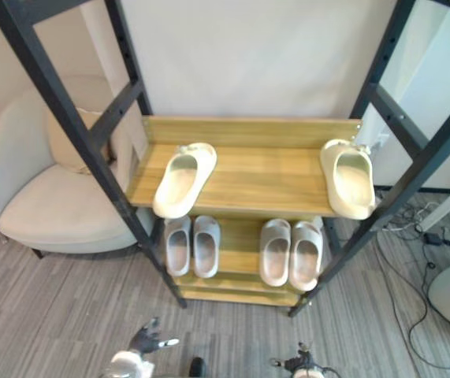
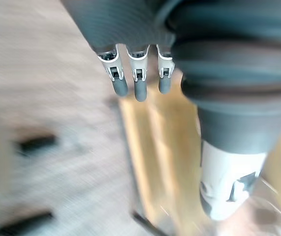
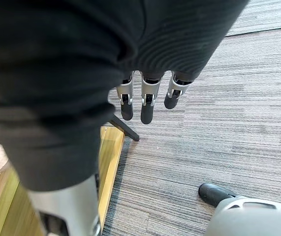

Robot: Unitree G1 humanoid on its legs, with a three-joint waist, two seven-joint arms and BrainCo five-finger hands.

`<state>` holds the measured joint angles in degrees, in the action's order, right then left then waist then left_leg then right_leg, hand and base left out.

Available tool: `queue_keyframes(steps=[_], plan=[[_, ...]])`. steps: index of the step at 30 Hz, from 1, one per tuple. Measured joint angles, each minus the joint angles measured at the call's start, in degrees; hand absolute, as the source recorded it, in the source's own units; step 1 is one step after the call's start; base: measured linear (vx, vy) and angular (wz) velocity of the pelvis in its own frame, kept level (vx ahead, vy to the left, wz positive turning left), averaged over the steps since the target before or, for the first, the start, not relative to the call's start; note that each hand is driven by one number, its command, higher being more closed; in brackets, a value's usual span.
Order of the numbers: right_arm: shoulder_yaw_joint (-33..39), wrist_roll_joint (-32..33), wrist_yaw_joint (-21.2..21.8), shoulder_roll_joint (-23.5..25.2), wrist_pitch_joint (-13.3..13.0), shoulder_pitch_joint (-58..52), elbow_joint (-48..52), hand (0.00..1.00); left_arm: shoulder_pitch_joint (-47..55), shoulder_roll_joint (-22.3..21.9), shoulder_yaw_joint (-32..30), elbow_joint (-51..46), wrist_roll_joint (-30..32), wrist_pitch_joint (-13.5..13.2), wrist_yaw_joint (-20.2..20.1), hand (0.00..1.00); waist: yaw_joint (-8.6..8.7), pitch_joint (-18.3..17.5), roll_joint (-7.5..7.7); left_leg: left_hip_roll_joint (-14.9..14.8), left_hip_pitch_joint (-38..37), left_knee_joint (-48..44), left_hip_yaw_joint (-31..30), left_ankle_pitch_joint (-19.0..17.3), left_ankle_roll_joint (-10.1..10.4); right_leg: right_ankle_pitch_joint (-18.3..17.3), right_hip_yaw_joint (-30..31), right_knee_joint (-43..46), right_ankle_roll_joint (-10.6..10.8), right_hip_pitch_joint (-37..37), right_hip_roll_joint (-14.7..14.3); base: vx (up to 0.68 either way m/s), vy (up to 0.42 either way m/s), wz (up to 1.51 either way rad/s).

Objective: Organize the slippers on the shoe rack

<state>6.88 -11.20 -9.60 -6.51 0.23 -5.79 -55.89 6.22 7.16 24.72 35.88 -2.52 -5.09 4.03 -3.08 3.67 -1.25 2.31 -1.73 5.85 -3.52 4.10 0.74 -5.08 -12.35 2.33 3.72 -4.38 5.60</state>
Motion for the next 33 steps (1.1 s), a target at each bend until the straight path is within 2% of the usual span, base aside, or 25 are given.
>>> queue_keyframes(steps=[3,6,11,17,22,23,24,30,31,33], plan=[[0.3,0.0,0.0,-0.1,-0.2,0.0,-0.1,0.00,0.0,0.1,3.8,-5.2,-1.6,-0.9,-1.9,0.00,0.32,-0.2,-0.29,0.0,-0.4,0.0,-0.2,0.2,-0.3,0.0,-0.2,-0.4,0.0,-0.7,-0.1,0.01,-0.013,0.04],[0.3,0.0,0.0,-0.4,-0.7,-0.1,-0.1,0.00,-0.7,0.4,9.4,-12.4,-5.2,-1.8,-3.4,0.00,0.44,-0.8,-1.26,-0.1,-0.5,0.0,-0.4,0.2,-0.3,-0.2,-0.4,-0.6,-0.2,-0.9,-0.2,0.00,-0.008,0.01],[-0.3,0.0,0.0,-0.6,-1.3,0.0,-0.1,0.00,-4.1,0.6,13.7,-17.6,-8.9,-2.1,-4.3,0.00,0.92,-1.0,-1.59,-0.2,-0.7,0.0,-0.7,0.2,-0.3,-0.3,-0.7,-0.8,-0.3,-1.3,-0.3,0.01,-0.015,0.04],[-1.6,0.0,-0.1,-0.9,-1.4,0.2,0.1,0.00,-9.8,0.6,15.3,-24.7,-11.8,-3.0,-2.7,0.00,1.59,-1.0,-1.61,-0.5,-0.8,0.0,-0.5,0.1,-0.2,-0.4,-0.5,-0.8,-0.5,-1.4,-0.6,0.00,-0.008,-0.02],[-3.5,0.0,-0.3,-1.4,-1.3,0.7,0.3,0.00,-14.1,0.9,15.1,-29.5,-15.8,-3.7,0.5,0.00,2.59,-1.0,-1.63,-0.7,-1.0,0.0,0.0,-0.1,0.0,-0.3,0.0,-1.0,-0.6,-1.4,-0.8,0.00,-0.011,-0.05],[-3.9,0.0,-0.4,-1.4,-1.3,0.8,0.3,0.00,-15.1,1.1,15.0,-30.5,-15.9,-3.8,1.2,0.00,2.67,-1.0,-1.63,-0.7,-1.0,0.0,0.2,-0.2,0.1,-0.2,0.1,-1.1,-0.7,-1.4,-0.9,0.01,-0.039,-0.16],[-5.3,0.0,-0.4,-2.3,-1.2,1.0,0.3,0.00,-21.7,1.2,8.9,-35.7,-16.2,-5.2,5.6,0.00,3.00,-1.2,-1.89,-1.0,-1.0,0.0,0.9,-0.4,0.2,0.3,0.7,-2.1,-1.0,-1.5,-1.2,0.01,-0.039,-0.16],[-5.4,0.0,-0.4,-2.3,-1.2,1.3,0.5,0.00,-22.4,1.6,7.6,-37.0,-16.2,-5.7,6.1,0.00,3.20,-1.3,-1.81,-0.9,-0.9,0.0,0.8,-0.4,0.2,0.8,0.8,-2.5,-1.0,-1.7,-1.2,0.00,-0.009,-0.03],[-5.4,0.0,-0.2,-2.4,-1.2,1.3,0.5,0.00,-26.8,2.7,2.3,-37.1,-16.2,-5.7,7.4,0.00,3.20,-1.3,-1.85,-1.0,-0.9,0.0,1.1,-0.4,0.2,0.8,1.1,-2.5,-0.9,-1.6,-1.2,-0.05,-0.009,-0.08],[-5.3,0.1,0.0,-2.5,-0.9,1.2,0.5,0.00,-31.1,4.5,-3.2,-36.8,-15.9,-6.0,9.4,0.00,3.24,-1.4,-1.85,-1.0,-1.1,0.0,1.2,-0.4,0.2,0.9,1.3,-2.5,-0.9,-1.7,-1.2,-0.05,-0.011,-0.06]])
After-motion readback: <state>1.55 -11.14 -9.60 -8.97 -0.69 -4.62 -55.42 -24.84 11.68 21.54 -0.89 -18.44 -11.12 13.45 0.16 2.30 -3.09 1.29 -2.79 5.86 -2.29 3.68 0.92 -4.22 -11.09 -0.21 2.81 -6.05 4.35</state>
